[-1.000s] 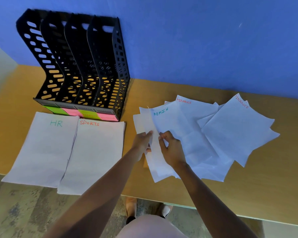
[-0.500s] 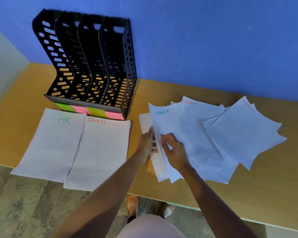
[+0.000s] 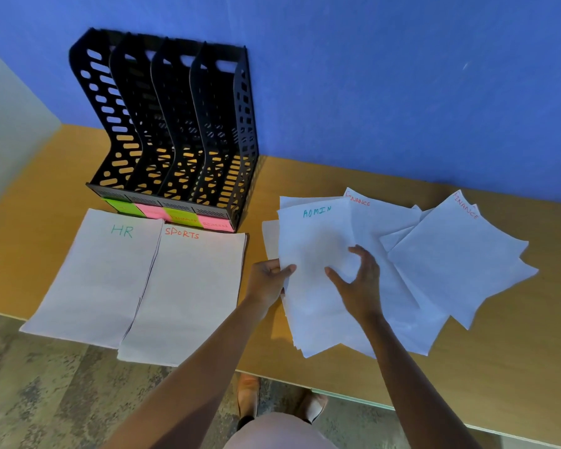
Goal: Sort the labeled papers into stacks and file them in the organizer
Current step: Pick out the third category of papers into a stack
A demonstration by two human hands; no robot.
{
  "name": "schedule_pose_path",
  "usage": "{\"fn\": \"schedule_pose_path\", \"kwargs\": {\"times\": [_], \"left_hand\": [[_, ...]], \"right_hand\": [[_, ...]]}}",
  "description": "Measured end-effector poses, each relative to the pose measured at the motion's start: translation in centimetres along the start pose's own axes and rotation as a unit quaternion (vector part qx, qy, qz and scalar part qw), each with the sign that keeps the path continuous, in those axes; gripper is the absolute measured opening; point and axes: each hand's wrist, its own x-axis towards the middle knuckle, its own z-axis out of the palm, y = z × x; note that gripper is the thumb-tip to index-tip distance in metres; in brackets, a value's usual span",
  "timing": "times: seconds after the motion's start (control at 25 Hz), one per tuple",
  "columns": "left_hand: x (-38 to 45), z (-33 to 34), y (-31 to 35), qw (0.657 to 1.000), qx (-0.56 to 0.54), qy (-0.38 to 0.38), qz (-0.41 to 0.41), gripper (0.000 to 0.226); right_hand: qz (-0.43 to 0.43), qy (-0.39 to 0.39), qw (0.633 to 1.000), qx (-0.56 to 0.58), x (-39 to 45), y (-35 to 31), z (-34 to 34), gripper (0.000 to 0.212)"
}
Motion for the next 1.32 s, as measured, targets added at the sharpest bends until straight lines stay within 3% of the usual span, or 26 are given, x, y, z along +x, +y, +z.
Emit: {"fn": "schedule_pose_path", "kwargs": {"times": [0.12, 0.2, 0.24, 0.32, 0.44, 0.56, 0.72, 0.88, 1.08, 1.2, 1.32], "left_hand": [[-0.3, -1.0, -0.1, 0.999, -0.032, -0.014, 0.016, 0.027], [-0.6, -1.4, 0.0, 0.998, -0.065, -0.002, 0.0, 0.008], [-0.5, -1.6, -0.1, 0.997, -0.079, 0.003, -0.006, 0.018], [-0.4, -1.8, -0.2, 0.994, -0.1, 0.023, -0.026, 0.029], [0.1, -2.2, -1.0, 0.991, -0.123, 0.049, -0.03, 0.036], [0.7, -2.3, -1.6, 0.991, -0.104, 0.078, -0.041, 0.022], [1.2, -1.7, -1.8, 0.987, -0.08, 0.125, -0.066, 0.018], [1.4, -0.5, -1.2, 0.982, 0.027, 0.176, -0.066, 0.005], [1.9, 0.9, -0.3, 0.976, 0.047, 0.201, -0.063, 0.017], [1.9, 1.3, 0.2, 0.974, 0.026, 0.219, -0.054, 0.025], [2.0, 1.5, 0.6, 0.974, 0.05, 0.215, -0.042, 0.012]], "right_hand": [[0.101, -0.023, 0.994, 0.037, 1.4, 1.6, -1.9, 0.086], [0.14, -0.067, 0.984, 0.084, 1.7, 2.5, -2.4, 0.087], [0.151, -0.082, 0.981, 0.092, 1.7, 2.7, -2.5, 0.084], [0.15, -0.087, 0.982, 0.076, 1.6, 3.2, -2.3, 0.066], [0.114, -0.074, 0.99, 0.034, 1.1, 4.0, -1.7, 0.019], [0.108, -0.076, 0.991, 0.03, 0.7, 4.6, -1.5, 0.012], [0.12, -0.033, 0.992, 0.02, 1.0, 6.0, -2.7, 0.027], [0.149, 0.005, 0.988, 0.032, 1.5, 8.2, -5.4, 0.03], [0.22, -0.051, 0.974, -0.016, 1.7, 11.3, -7.6, 0.014], [0.211, -0.059, 0.975, -0.02, 1.5, 11.5, -7.7, 0.013], [0.215, -0.054, 0.975, 0.021, 1.2, 10.9, -7.5, 0.019]]}}
